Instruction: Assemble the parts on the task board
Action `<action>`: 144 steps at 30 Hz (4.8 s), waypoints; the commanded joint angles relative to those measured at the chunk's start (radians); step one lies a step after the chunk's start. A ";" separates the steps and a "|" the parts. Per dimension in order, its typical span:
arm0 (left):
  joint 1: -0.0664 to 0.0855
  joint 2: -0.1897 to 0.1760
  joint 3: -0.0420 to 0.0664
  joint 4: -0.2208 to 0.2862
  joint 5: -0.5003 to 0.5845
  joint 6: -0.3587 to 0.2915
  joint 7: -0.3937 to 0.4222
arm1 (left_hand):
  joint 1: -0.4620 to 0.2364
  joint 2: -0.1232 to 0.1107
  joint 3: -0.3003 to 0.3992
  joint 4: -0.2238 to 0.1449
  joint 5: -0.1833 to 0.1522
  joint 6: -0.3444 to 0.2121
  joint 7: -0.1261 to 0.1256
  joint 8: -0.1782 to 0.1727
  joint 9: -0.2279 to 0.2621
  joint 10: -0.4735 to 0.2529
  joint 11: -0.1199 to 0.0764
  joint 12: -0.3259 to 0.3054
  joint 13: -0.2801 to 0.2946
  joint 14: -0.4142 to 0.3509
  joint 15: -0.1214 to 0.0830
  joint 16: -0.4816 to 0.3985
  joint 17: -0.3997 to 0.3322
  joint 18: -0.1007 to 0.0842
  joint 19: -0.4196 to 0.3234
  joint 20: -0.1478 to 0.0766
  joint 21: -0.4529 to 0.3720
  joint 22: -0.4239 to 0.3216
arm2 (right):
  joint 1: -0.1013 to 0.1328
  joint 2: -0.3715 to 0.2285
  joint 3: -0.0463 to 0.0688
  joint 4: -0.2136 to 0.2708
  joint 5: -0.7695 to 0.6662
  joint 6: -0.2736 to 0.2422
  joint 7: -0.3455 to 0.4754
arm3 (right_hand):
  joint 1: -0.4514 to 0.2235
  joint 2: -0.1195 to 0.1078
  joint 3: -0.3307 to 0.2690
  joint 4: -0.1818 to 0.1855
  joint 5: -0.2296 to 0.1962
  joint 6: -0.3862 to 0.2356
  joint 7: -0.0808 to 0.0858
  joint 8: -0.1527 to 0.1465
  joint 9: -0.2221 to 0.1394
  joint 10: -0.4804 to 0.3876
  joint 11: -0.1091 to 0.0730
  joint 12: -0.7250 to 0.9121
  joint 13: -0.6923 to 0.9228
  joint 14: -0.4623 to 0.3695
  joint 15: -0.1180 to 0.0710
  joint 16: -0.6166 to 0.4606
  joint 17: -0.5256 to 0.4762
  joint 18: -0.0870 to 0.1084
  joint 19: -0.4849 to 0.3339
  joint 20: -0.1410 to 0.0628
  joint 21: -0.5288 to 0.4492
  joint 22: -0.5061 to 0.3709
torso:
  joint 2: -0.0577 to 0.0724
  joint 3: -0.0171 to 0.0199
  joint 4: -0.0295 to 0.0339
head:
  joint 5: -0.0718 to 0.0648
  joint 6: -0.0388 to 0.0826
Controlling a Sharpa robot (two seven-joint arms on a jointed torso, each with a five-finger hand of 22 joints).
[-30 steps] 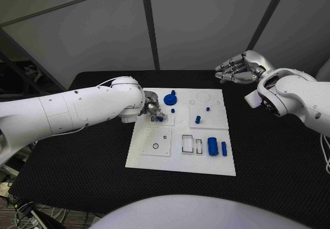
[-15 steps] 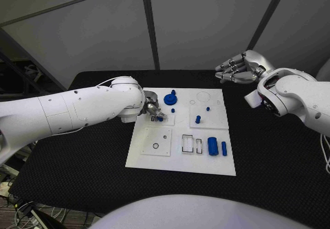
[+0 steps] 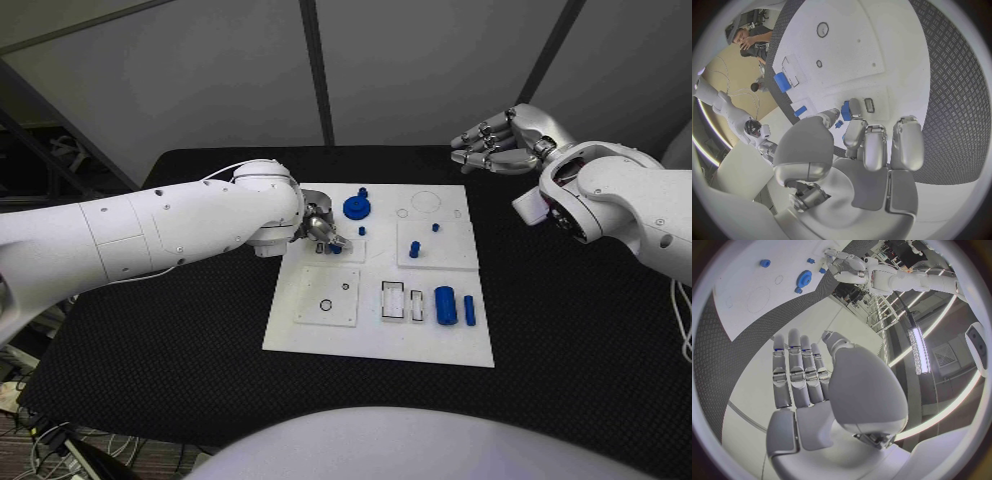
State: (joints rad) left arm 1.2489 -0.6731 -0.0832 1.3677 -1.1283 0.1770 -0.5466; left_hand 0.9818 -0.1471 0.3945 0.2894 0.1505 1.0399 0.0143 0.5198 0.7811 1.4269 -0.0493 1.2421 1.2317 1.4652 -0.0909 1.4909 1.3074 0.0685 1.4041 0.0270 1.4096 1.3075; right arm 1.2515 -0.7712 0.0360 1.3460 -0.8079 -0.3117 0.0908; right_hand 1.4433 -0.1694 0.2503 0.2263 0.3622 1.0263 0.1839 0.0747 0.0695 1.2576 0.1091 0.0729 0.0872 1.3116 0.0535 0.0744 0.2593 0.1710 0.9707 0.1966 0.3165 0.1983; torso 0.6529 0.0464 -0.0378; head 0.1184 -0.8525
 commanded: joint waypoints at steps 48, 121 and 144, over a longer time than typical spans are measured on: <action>0.006 0.004 0.000 0.010 -0.012 0.022 -0.004 | -0.019 0.015 -0.038 0.002 -0.007 0.007 -0.002 0.004 0.001 0.007 -0.002 0.000 -0.004 0.082 -0.007 0.005 0.183 -0.015 0.015 0.001 0.008 0.077 | 0.002 0.002 0.001 -0.002 -0.002 0.012 0.001 | -0.012 -0.001 -0.006 0.005 0.006 -0.002 0.003 -0.002 -0.001 -0.002 0.005 -0.004 -0.001 0.003 0.007 -0.006 0.002 0.012 0.009 -0.001 -0.008 -0.003 | 0.000 0.0004 0.0003 | -0.002 -0.004; 0.022 -0.004 0.000 0.018 -0.019 0.036 -0.006 | -0.019 0.023 -0.050 0.000 -0.006 0.006 -0.003 0.004 0.002 0.005 -0.003 -0.005 -0.010 0.082 -0.008 0.004 0.183 -0.014 0.015 -0.001 0.007 0.078 | 0.002 0.007 0.001 -0.008 -0.002 0.022 -0.001 | -0.015 -0.001 -0.008 0.007 0.006 -0.002 0.002 -0.001 0.000 -0.001 0.004 -0.004 -0.002 0.003 0.007 -0.006 0.002 0.012 0.010 0.000 -0.010 -0.005 | 0.000 -0.0003 -0.0001 | 0.000 -0.009; 0.024 0.000 0.000 0.015 -0.010 0.036 -0.007 | 0.121 0.088 0.021 -0.046 0.001 -0.011 -0.006 0.006 0.007 0.001 -0.007 -0.011 -0.016 0.082 -0.011 0.004 0.183 -0.013 0.013 -0.002 -0.001 0.077 | 0.002 0.008 0.001 -0.008 -0.002 0.024 -0.004 | -0.016 0.000 -0.009 0.007 0.007 -0.001 0.002 -0.001 0.000 -0.001 0.004 -0.003 -0.002 0.004 0.007 -0.006 0.002 0.012 0.012 0.000 -0.013 -0.007 | 0.000 -0.0004 0.0000 | 0.000 -0.011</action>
State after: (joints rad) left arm 1.2709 -0.6744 -0.0830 1.3821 -1.1401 0.2060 -0.5467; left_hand 1.0943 -0.0619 0.4091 0.2453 0.1466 1.0361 0.0105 0.5197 0.7868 1.4263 -0.0498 1.2372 1.2165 1.4653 -0.0983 1.4909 1.3074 0.0685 1.4113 0.0271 1.4135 1.3074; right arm 1.2515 -0.7644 0.0360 1.3369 -0.8081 -0.2941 0.0849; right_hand 1.4355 -0.1693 0.2444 0.2322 0.3622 1.0263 0.1839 0.0747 0.0695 1.2576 0.1091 0.0729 0.0864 1.3116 0.0535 0.0744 0.2603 0.1711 0.9780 0.1965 0.3067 0.1927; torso 0.6530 0.0460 -0.0378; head 0.1180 -0.8633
